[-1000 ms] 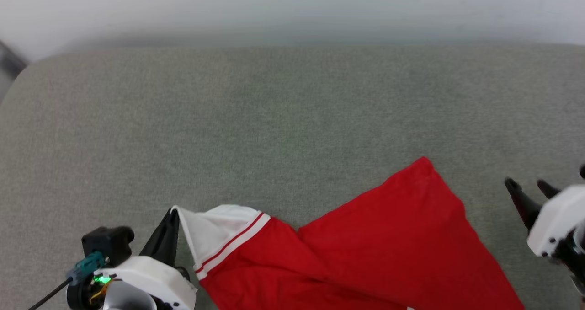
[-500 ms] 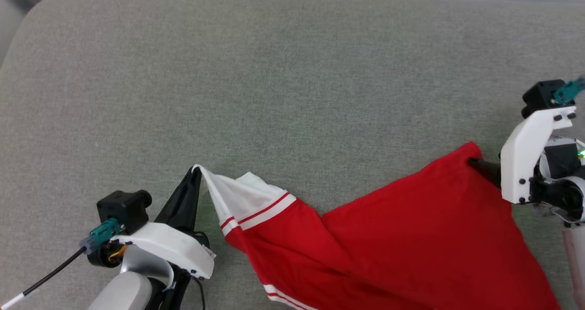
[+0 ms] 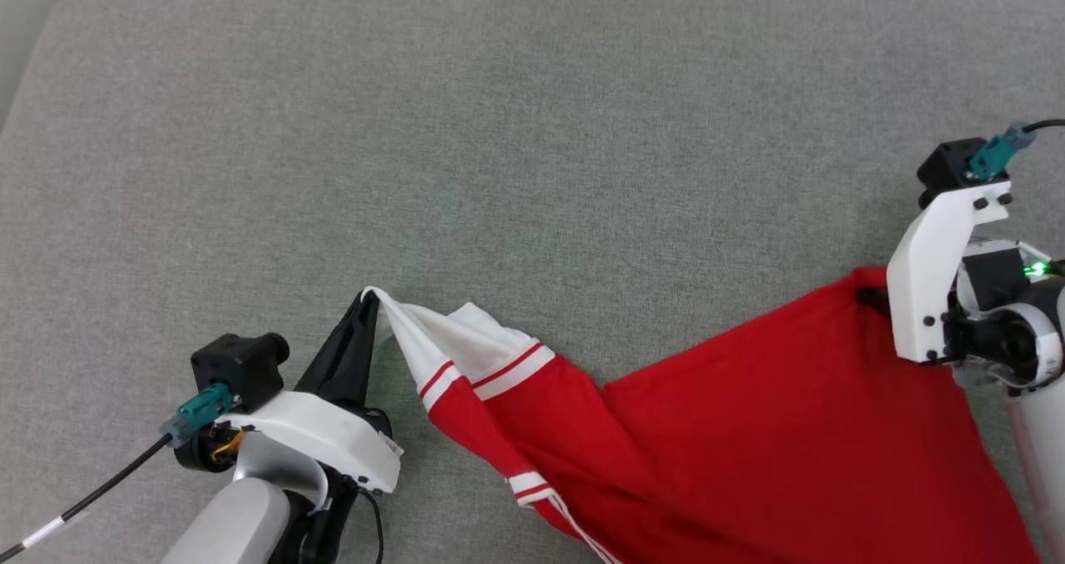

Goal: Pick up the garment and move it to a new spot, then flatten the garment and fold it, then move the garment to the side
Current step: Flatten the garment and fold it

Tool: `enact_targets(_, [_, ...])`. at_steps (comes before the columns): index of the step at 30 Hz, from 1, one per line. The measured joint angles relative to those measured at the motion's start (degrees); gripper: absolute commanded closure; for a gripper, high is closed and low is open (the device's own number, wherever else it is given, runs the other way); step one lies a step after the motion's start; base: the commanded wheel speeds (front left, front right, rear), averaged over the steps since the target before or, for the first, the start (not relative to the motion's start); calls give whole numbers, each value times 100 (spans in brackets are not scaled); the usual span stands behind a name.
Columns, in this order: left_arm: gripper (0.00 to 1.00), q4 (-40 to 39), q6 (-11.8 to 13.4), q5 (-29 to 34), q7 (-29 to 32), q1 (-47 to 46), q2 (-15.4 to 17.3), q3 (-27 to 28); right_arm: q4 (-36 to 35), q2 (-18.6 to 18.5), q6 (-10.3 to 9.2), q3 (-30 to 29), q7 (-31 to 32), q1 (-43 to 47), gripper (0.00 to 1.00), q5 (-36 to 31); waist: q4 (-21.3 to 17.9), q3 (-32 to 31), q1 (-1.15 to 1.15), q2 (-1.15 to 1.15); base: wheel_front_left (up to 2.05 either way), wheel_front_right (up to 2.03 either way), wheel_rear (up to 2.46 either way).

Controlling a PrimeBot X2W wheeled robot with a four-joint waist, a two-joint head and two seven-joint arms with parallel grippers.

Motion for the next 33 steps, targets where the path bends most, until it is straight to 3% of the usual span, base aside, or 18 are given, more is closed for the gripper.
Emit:
enact_targets(9, [100, 146, 52, 18, 38, 48, 111, -11, 229, -65, 0, 142, -527, 124, 100, 91, -42, -502, 0, 0, 0, 0, 0])
enact_targets(14, [100, 253, 87, 29, 194, -169, 350, 121, 409, -105, 0, 52, -1318, 210, 100, -130, -162, -1186, 0, 0, 0, 0, 0])
enact_targets(20, [100, 428, 100, 54, 349, -864, 368, 247, 576, -85, 0, -52, -2000, 101, 100, -385, -361, -1670, -1, 0, 0, 0, 0])
enact_targets(33, [100, 2068, -466, 30, 334, -3411, 104, 427, 794, 24, 1, -587, -3115, -1313, 100, -1213, -637, -1571, -1, 0, 0, 0, 0])
